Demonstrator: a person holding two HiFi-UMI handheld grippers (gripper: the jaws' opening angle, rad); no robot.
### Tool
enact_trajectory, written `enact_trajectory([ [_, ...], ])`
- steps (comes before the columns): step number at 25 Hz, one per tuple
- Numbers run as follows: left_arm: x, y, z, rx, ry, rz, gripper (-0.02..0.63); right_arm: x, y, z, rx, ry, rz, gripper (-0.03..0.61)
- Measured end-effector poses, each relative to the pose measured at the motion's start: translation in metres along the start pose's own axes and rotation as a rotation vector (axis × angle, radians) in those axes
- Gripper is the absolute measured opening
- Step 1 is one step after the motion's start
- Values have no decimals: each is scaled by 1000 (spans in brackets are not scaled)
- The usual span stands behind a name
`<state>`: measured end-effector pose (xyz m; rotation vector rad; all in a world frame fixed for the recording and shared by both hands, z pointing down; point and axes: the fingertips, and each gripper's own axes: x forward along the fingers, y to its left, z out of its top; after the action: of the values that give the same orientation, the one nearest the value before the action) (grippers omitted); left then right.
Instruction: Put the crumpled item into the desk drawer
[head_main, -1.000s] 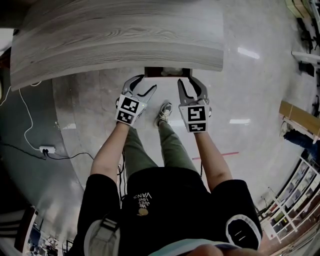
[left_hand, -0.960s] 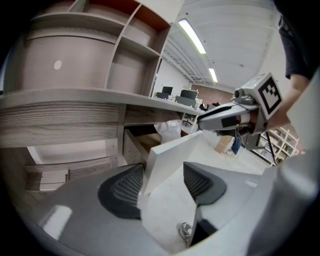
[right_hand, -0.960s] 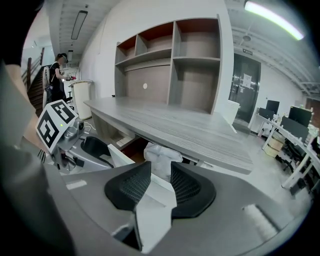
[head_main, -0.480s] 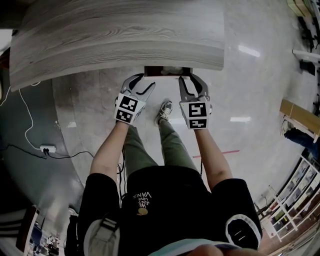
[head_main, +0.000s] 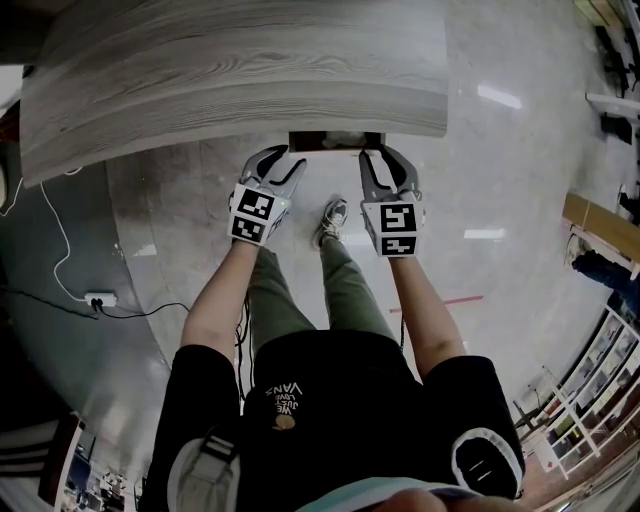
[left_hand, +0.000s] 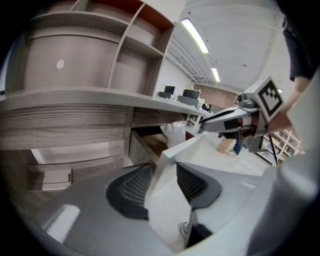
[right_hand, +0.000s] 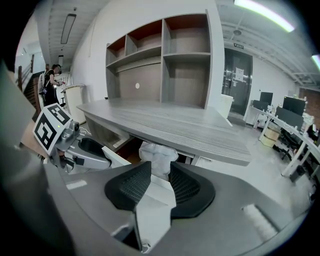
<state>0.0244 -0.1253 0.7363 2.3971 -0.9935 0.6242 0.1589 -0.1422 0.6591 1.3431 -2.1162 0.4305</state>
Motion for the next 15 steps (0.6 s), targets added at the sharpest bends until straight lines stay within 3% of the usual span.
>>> enact_trajectory([
  [9,-12,0,-3,-1,39,4,215,-10,-6,8,46,-22,-43,100],
  [15,-31,-7,14,8,14,-13,215,-23,-8,9,85,-13,-79,96],
])
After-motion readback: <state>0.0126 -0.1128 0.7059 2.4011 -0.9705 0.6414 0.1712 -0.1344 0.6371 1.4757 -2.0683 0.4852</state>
